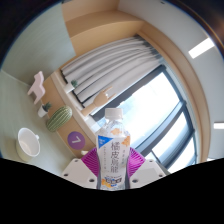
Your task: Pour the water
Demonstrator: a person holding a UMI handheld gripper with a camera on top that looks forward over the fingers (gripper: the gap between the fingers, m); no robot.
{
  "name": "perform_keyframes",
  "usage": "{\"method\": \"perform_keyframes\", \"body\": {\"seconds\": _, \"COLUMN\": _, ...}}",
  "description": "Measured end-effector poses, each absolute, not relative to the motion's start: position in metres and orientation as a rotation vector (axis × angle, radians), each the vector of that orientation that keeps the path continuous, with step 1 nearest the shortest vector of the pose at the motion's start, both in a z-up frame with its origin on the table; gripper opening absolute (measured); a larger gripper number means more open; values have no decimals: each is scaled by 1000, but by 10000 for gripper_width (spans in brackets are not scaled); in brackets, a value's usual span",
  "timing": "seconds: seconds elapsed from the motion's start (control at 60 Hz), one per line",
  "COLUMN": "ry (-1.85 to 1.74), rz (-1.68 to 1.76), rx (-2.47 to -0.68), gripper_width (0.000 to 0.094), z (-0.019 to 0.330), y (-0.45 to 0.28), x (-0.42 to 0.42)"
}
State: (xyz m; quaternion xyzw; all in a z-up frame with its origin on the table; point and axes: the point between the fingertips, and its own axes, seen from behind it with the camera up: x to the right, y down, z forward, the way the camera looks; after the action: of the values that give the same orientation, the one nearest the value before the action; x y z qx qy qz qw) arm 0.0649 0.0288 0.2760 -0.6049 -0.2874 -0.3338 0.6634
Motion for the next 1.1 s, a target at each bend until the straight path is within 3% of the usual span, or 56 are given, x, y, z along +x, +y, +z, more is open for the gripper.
{"method": "perform_keyframes", "body": {"seconds": 0.083, "ry": -402, "rz": -511, "rx": -1477, "gripper_width": 319, "z": 284, "y": 24, "x": 95}}
{"method": "perform_keyframes", "body": {"seconds": 0.25, "ry": -105, "rz": -184, "rx": -1594, "gripper_width": 319, "z": 250, "y": 25, "x": 137}}
{"method": "perform_keyframes", "body": {"seconds": 0.35, "ry": 3, "rz": -58, "rx": -1648, "gripper_width": 337, "z": 211, "y": 27, "x": 146}}
{"method": "perform_keyframes", "body": {"seconds": 0.5, "ry": 7, "rz": -4, "rx": -1687, "gripper_width": 336, "z": 161, "y": 32, "x": 141}}
{"method": "perform_keyframes", "body": {"seconds": 0.783, "ry": 11, "rz": -6, "rx": -1721, "gripper_width": 338, "z": 113, "y": 44, "x": 144}}
{"method": "perform_keyframes", "body": {"seconds": 0.933, "ry": 13, "rz": 11, "rx": -1711, "gripper_width": 339, "z": 112, "y": 41, "x": 145}}
{"method": "perform_keyframes", "body": {"seconds": 1.1, "ry": 21, "rz": 24, "rx": -1711, "gripper_width": 478, "z": 112, "y": 39, "x": 146}}
